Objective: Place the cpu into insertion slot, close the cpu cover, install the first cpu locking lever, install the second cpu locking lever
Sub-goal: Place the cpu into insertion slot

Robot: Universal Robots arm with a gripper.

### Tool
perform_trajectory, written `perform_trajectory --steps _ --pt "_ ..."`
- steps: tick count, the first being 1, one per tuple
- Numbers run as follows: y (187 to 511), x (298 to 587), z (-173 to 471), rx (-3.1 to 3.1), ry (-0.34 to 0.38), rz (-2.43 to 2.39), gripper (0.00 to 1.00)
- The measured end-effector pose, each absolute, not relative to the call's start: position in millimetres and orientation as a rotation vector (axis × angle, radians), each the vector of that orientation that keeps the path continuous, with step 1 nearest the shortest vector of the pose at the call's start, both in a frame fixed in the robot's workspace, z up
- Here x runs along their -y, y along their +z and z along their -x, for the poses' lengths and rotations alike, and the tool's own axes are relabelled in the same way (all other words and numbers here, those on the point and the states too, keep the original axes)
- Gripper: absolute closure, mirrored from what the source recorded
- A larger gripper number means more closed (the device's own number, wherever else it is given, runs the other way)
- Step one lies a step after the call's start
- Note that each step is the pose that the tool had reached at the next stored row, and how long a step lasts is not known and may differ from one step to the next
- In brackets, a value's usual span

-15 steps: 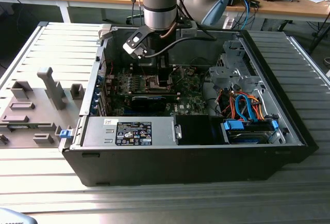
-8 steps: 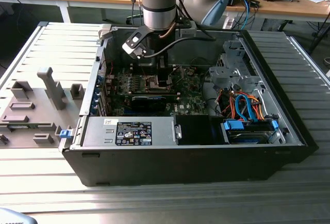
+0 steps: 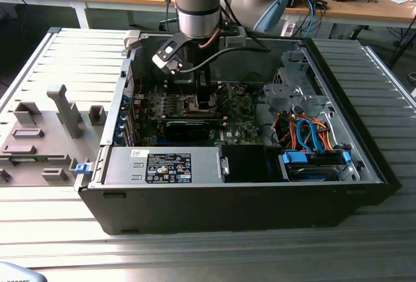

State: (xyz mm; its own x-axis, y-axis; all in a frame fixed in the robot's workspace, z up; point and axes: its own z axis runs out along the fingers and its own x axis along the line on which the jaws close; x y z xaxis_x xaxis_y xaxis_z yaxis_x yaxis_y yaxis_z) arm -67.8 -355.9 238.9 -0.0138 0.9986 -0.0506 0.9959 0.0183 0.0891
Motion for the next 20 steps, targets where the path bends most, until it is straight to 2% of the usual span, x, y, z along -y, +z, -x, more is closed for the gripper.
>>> perform_trajectory --steps 20 --pt "238.1 355.8 73.0 -2.169 0.043 -2.134 0.45"
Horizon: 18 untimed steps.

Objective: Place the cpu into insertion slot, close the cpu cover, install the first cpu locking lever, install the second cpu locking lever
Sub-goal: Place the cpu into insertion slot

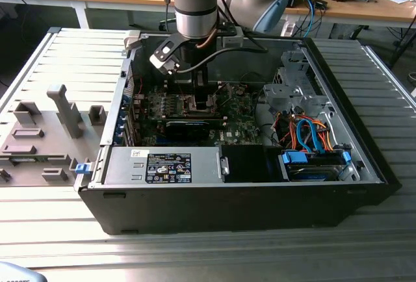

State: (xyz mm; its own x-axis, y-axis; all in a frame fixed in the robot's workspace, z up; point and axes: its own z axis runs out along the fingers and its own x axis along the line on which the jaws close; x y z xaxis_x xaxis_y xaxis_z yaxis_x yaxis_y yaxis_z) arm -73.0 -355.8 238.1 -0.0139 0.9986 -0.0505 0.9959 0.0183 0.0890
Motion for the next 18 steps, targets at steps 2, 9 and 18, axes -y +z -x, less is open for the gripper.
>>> perform_trajectory --steps 2,9,18 --pt "238.1 355.9 73.1 -2.169 0.043 -2.134 0.45" --pt "237.6 355.9 73.4 -2.169 0.043 -2.134 0.45" --pt "237.0 350.7 73.9 -2.182 0.044 -2.121 0.45"
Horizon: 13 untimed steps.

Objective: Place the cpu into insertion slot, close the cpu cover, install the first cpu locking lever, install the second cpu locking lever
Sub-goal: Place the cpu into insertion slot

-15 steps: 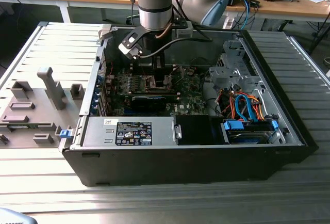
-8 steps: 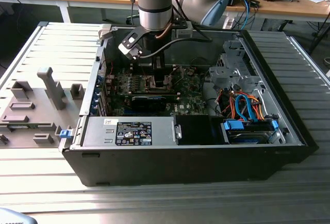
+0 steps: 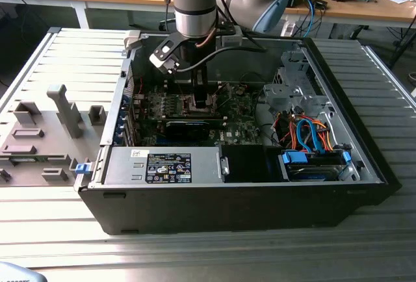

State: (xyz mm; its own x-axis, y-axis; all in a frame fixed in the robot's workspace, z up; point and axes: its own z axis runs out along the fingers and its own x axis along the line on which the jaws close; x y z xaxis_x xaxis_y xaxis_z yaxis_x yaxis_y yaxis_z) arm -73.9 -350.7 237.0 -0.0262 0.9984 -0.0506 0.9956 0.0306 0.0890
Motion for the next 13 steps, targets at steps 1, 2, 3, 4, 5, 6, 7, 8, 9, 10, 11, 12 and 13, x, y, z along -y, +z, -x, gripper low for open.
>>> perform_trajectory --steps 1,2,3,4,5,6,7,8,9,10,11,12,13 --pt "237.0 350.2 73.9 -2.186 0.044 -2.117 0.45" --pt "236.9 349.7 73.9 -2.19 0.044 -2.112 0.45" --pt "236.9 349.5 73.9 -2.194 0.044 -2.109 0.45" --pt "236.8 349.4 73.9 -2.195 0.045 -2.108 0.45" --pt "236.6 349.3 73.9 -2.198 0.052 -2.11 0.45" --pt "236.5 349.2 73.9 -2.201 0.056 -2.112 0.45" --pt "236.4 349.2 74.0 -2.203 0.059 -2.112 0.45" --pt "236.2 349.1 73.9 -2.204 0.06 -2.111 0.45" --pt "236.0 349.2 73.9 -2.204 0.059 -2.111 0.45" --pt "235.9 349.2 73.9 -2.204 0.059 -2.111 0.45" --pt "235.7 349.2 73.9 -2.204 0.06 -2.111 0.45" --pt "235.5 349.2 73.9 -2.204 0.059 -2.111 0.45" --pt "235.2 349.2 73.9 -2.204 0.06 -2.111 0.45"
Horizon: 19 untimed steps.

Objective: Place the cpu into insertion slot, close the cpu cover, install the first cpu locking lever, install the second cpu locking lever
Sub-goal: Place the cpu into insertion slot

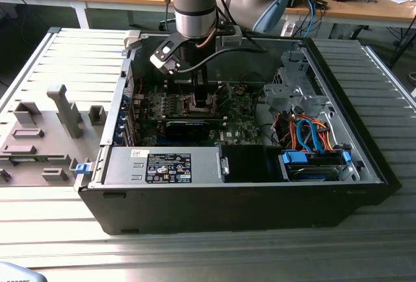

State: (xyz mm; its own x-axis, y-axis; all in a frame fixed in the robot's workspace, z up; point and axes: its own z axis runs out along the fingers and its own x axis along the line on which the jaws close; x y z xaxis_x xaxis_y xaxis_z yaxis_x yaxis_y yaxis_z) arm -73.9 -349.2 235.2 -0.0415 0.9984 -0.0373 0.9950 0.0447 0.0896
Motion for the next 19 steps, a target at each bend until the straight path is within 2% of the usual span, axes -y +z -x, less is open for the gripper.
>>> perform_trajectory --steps 19 --pt "227.8 349.2 73.9 -2.204 0.06 -2.111 0.45"
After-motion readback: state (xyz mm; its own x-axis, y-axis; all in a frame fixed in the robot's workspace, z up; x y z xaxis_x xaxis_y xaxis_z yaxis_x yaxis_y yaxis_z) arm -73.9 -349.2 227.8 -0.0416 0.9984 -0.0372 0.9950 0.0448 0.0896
